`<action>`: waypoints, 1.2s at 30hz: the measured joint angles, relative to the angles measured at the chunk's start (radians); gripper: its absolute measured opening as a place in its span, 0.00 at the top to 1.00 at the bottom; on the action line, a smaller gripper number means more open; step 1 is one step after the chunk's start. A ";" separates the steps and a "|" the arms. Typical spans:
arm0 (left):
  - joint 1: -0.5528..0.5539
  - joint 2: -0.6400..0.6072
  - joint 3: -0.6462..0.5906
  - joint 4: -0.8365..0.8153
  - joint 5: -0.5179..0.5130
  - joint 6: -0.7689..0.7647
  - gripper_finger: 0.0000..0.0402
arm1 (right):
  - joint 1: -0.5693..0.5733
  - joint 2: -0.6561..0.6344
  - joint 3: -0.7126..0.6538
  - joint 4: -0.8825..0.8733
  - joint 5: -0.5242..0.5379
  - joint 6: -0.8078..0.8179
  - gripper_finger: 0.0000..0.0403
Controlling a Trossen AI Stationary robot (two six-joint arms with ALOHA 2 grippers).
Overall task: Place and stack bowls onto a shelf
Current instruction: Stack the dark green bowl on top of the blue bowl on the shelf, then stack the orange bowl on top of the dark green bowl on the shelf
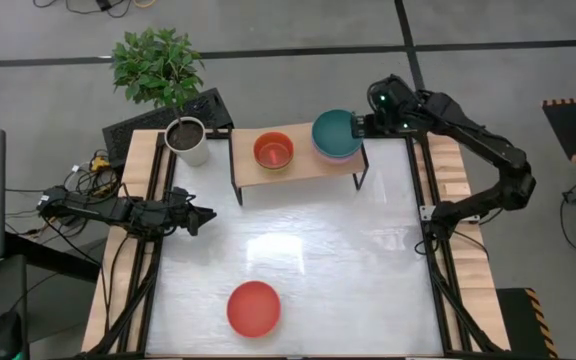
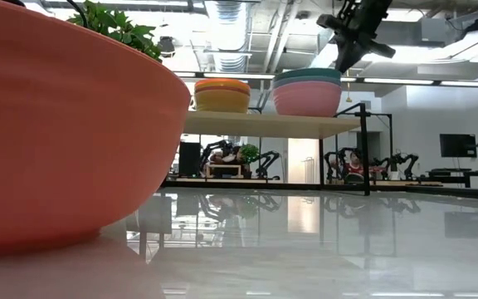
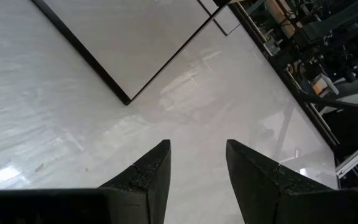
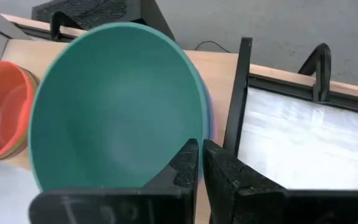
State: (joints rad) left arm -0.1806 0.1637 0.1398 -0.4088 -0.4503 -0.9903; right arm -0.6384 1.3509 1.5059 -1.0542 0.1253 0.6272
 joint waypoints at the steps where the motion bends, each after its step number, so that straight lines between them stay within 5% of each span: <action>1: 0.000 0.000 0.000 0.000 0.000 0.000 0.65 | 0.000 0.000 0.000 0.001 0.000 -0.001 0.88; 9: 0.000 0.000 0.000 0.001 0.000 -0.001 0.65 | 0.066 -0.033 0.050 0.087 -0.105 0.009 0.88; 15: 0.000 0.000 0.000 0.001 0.009 -0.001 0.65 | 0.373 -0.051 0.070 0.249 -0.157 0.080 0.86; 24: 0.000 0.000 0.000 0.001 0.009 -0.001 0.65 | 0.808 0.223 0.068 0.354 0.059 0.156 0.63; 30: 0.000 0.000 0.000 0.002 0.014 -0.001 0.65 | 0.916 0.436 0.067 0.453 0.060 0.160 0.49; 36: 0.000 0.000 0.000 0.000 0.045 -0.002 0.65 | 0.962 0.557 0.067 0.511 0.060 0.168 0.47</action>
State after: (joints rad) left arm -0.1807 0.1638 0.1398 -0.4089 -0.4052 -0.9919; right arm 0.3234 1.9080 1.5730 -0.5429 0.1852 0.7954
